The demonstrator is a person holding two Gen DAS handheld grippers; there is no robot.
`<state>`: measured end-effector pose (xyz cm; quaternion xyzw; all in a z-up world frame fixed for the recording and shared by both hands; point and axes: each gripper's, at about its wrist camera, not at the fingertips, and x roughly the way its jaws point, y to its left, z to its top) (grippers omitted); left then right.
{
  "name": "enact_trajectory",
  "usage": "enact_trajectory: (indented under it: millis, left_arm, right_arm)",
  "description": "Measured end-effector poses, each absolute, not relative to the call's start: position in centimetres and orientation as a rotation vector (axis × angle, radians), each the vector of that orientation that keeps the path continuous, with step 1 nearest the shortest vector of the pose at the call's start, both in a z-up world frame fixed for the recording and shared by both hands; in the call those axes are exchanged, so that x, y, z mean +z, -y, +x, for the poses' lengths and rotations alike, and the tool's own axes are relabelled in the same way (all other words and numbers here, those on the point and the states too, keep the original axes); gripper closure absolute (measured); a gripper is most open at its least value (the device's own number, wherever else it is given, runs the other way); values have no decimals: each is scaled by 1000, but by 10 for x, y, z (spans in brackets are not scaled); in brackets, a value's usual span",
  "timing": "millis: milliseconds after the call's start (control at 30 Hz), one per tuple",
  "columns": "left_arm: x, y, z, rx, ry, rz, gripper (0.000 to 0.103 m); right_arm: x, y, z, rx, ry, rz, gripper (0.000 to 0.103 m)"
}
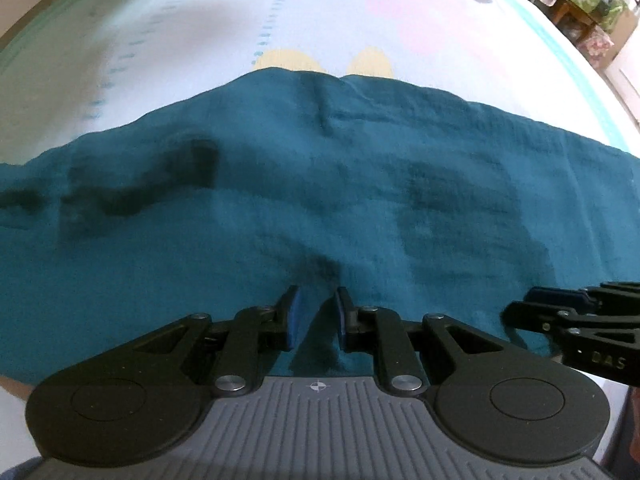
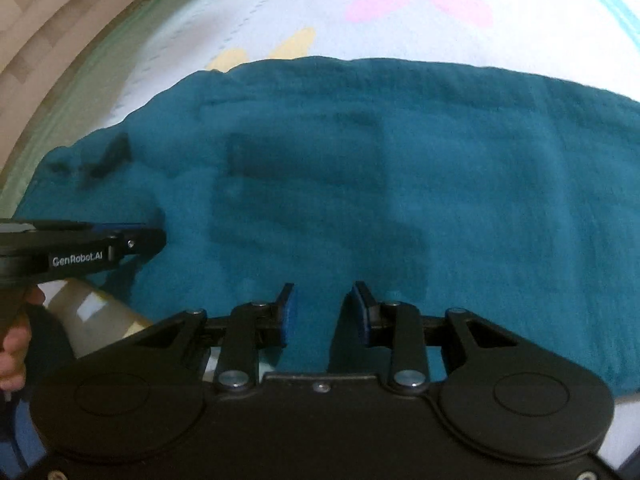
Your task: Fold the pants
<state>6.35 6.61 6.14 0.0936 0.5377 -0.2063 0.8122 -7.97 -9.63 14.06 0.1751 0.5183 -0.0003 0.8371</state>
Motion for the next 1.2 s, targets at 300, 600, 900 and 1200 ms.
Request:
enact_trajectory:
  millis: [300,600,900,1200]
  left_arm:
    - [59,-66,62,-411,-1146,201,84]
    - [61,-57,57,-376,-1144,258,85]
    - [59,-61,66,-367,-1171,209,85]
    - [59,-62,64,-369,-1160,212,85]
  right_arm:
    - [155,141,-103,-110,-1011,542,61]
    - [170,223,-121,-251,-1048,701,60]
    - [174,295,-143,-376,-1112,733,53]
    - [141,347,-167,-415,-1194,743,61]
